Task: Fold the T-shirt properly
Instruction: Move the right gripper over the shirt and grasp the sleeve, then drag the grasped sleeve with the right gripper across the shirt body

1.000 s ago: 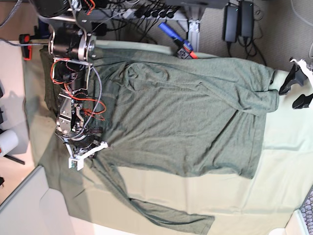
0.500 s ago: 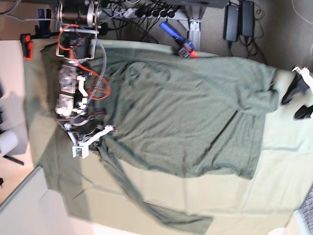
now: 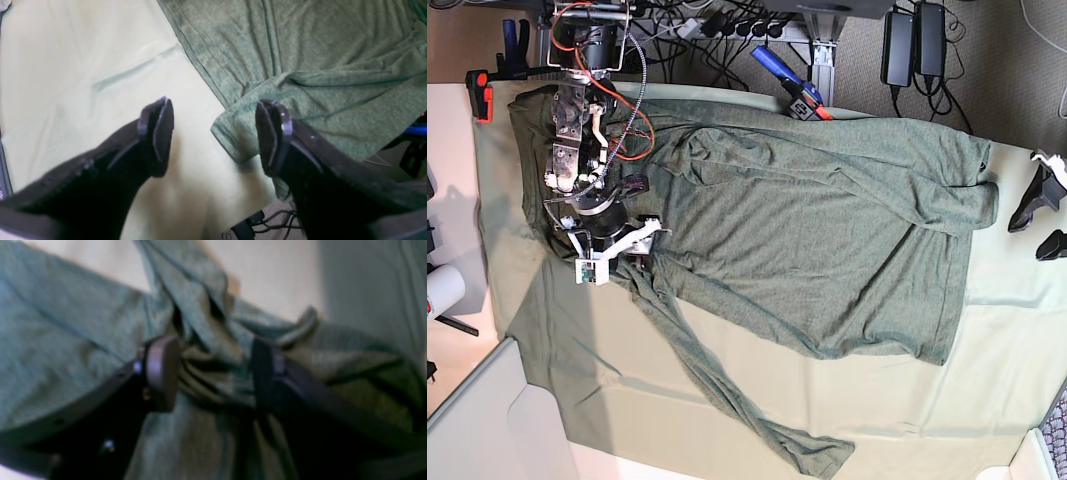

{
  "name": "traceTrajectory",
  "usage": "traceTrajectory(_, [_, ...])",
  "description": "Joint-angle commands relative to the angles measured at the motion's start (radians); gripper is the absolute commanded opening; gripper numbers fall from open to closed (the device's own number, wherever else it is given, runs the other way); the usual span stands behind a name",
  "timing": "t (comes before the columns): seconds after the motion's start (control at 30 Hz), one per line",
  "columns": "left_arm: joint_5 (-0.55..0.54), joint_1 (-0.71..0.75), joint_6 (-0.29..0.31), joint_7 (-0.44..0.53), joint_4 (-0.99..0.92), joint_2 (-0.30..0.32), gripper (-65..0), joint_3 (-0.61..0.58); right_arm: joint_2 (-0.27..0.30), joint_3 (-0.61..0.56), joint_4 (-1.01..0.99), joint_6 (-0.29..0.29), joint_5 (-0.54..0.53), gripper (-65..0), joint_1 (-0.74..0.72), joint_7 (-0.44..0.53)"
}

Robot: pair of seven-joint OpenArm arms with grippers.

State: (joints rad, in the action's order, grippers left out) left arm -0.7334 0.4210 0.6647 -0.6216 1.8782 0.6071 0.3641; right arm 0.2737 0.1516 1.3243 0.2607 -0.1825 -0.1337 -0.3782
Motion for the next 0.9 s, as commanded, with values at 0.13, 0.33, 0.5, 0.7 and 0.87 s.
traceTrajectory(0.13, [-0.01, 0.004, -0.006, 0.014, 0.014, 0.023, -23.4, 0.01, -0.036, 0.008, 0.042, -0.003, -0.008, -30.3, -0.113, 0.046])
traceTrajectory(0.33, [-0.011, 0.014, -0.006, 0.012, 0.014, 0.025, -23.4, 0.01, -0.13, -0.012, -0.132, -0.003, 0.138, -30.3, -0.29, 0.153])
traceTrajectory(0.5, [-0.017, 0.029, -0.006, 0.012, 0.014, 0.025, -23.4, 0.01, -0.142, -0.084, -0.473, -0.026, 0.307, -30.3, -0.438, 0.32])
traceTrajectory(0.7, [-0.027, 0.028, -0.006, 0.012, 0.014, 0.025, -23.4, 0.01, -0.142, -0.178, -0.743, -0.154, 0.408, -30.3, -0.52, 0.413])
traceTrajectory(0.87, [-0.04, 0.028, -0.006, 0.016, 0.014, 0.025, -23.4, 0.01, -0.143, -0.204, -0.732, -0.153, 0.411, -51.6, -0.517, 0.413])
